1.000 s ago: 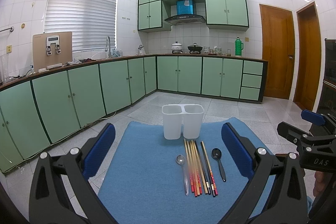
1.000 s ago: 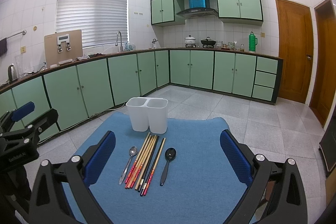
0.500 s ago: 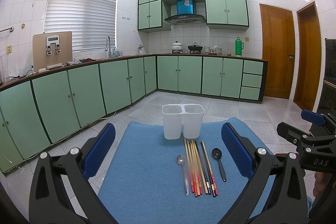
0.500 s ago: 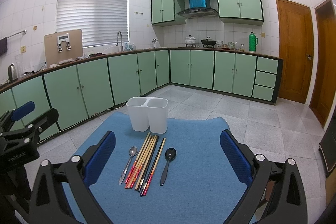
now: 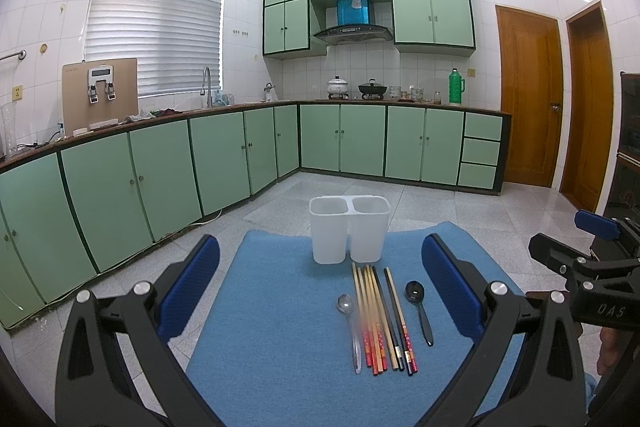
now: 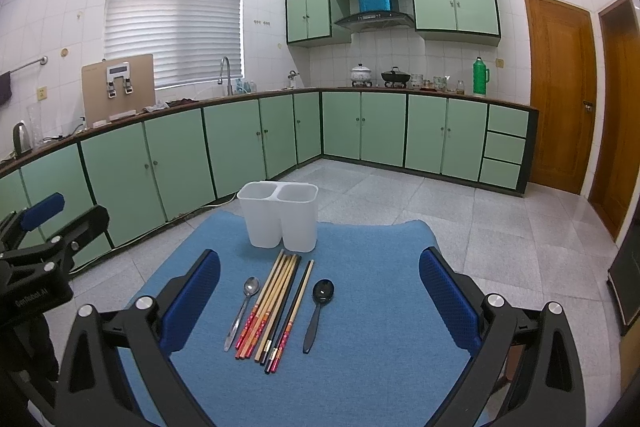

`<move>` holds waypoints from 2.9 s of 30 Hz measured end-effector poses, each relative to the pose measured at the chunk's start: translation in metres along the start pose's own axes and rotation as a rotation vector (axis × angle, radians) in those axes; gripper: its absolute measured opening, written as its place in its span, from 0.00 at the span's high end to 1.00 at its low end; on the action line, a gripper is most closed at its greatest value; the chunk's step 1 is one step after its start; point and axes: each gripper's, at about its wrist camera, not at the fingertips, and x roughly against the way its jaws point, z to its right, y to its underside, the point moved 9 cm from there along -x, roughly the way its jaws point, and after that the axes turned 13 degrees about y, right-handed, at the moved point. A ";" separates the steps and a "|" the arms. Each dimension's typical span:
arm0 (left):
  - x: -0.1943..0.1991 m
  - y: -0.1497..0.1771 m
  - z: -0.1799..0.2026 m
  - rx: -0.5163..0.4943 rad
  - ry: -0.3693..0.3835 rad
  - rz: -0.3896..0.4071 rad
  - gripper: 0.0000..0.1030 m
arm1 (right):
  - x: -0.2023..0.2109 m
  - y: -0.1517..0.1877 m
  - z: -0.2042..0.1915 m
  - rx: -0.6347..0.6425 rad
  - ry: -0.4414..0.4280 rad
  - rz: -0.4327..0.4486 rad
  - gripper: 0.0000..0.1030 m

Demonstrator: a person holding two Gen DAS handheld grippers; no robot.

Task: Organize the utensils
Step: 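Close the right gripper on the black spoon while the left tool approaches the silver spoon, then grasp the silver spoon with the left gripper while the right gripper lifts the black spoon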

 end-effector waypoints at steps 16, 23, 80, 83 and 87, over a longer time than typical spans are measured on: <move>-0.106 0.072 -0.051 0.050 -0.047 -0.260 0.05 | -0.132 0.064 0.002 -0.021 0.083 -0.288 0.06; -0.152 0.117 -0.081 0.075 -0.086 -0.416 0.05 | -0.199 0.094 -0.011 -0.018 0.091 -0.437 0.09; -0.278 0.167 -0.057 0.168 -0.008 -0.663 0.05 | -0.253 0.124 -0.035 0.019 0.075 -0.555 0.66; -0.278 0.170 -0.056 0.174 -0.013 -0.660 0.05 | -0.254 0.124 -0.035 0.024 0.075 -0.552 0.66; -0.280 0.169 -0.059 0.187 -0.014 -0.663 0.05 | -0.255 0.125 -0.036 0.025 0.072 -0.556 0.65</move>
